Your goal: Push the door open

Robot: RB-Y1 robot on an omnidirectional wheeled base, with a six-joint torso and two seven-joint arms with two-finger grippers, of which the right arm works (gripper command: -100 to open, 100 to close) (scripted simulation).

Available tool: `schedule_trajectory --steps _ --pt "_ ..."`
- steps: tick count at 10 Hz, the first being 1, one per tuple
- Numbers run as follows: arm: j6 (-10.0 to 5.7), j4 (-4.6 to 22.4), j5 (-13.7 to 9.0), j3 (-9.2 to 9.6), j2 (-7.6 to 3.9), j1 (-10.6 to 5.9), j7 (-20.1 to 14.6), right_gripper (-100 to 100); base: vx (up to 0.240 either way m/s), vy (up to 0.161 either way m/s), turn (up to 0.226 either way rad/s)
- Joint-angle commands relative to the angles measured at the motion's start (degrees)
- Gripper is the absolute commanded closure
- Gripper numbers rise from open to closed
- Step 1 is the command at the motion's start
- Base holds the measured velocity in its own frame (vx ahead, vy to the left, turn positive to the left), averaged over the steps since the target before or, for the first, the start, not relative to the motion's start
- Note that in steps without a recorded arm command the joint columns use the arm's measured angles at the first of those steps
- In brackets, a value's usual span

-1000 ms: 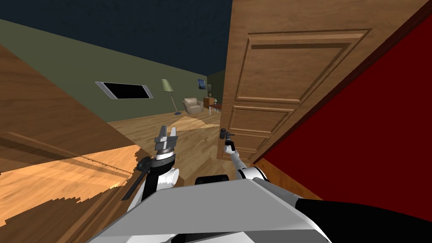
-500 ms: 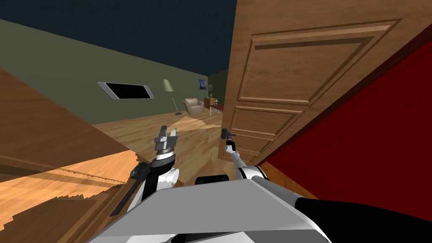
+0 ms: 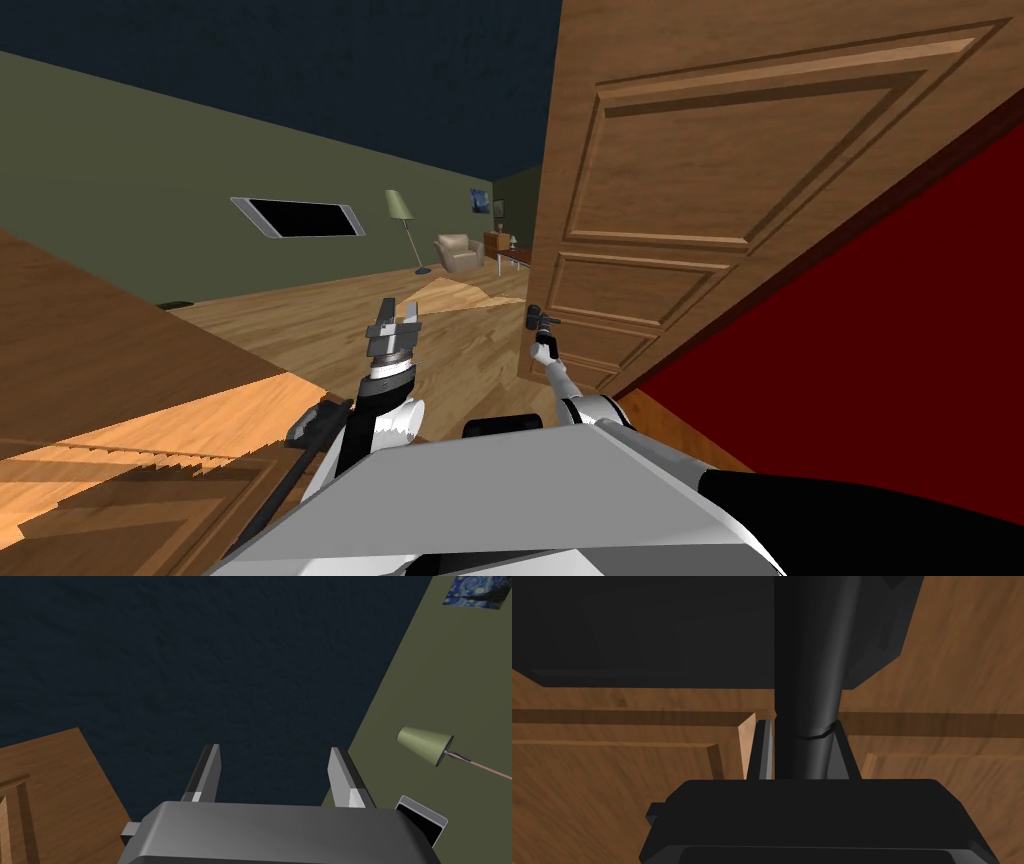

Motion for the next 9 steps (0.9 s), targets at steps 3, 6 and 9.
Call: schedule_trajectory --steps 3,6,9 --pt "-1.52 1.01 -1.62 -1.31 0.99 -0.94 1.46 100 0.094 0.014 -0.004" --pt "-2.47 1.31 -2.8 -2.34 -0.61 -1.11 2.9 100 0.09 -0.002 0.019" --pt "-3.8 1.93 -4.51 -3.83 -1.91 -1.26 4.85 100 0.126 0.002 0.016"
